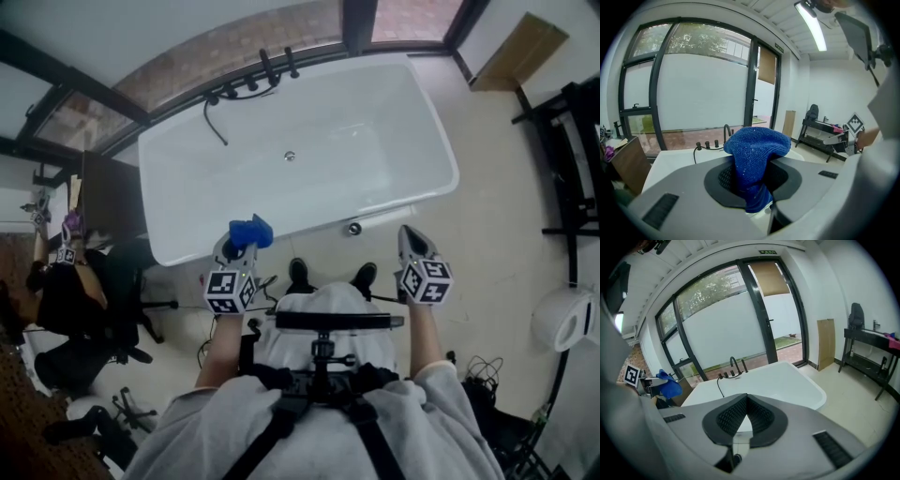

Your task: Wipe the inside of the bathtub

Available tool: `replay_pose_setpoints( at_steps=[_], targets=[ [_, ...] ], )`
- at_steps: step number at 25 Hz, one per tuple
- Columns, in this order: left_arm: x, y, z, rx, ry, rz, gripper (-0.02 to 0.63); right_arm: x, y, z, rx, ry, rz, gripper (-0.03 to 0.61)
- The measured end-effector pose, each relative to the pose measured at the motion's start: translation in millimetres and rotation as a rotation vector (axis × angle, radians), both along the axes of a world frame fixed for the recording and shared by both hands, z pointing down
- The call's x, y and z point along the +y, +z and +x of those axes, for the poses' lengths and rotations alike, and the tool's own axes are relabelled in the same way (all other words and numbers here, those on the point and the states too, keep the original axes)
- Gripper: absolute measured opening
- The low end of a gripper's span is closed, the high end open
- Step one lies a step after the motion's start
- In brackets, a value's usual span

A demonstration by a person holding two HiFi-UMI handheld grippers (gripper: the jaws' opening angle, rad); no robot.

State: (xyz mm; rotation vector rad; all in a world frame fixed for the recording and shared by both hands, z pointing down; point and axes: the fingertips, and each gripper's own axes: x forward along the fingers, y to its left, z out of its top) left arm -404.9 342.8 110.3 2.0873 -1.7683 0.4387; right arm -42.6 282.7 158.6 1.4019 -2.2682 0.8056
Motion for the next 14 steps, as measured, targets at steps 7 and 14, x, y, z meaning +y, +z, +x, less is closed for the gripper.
replay_pose_setpoints(
  at_steps=[7, 14],
  targets=[
    [5.5, 1.5, -4.1, 0.034, -0.027, 0.005, 0.087, 4.9, -0.1, -5.6, -0.002, -0.021, 0.001, 0.005],
    [7.1, -1.2, -4.2, 0.039, -0.026, 0.008, 0.087, 8.8, -3.2, -2.1, 0.014, -0.015, 0.009, 0.005]
  ],
)
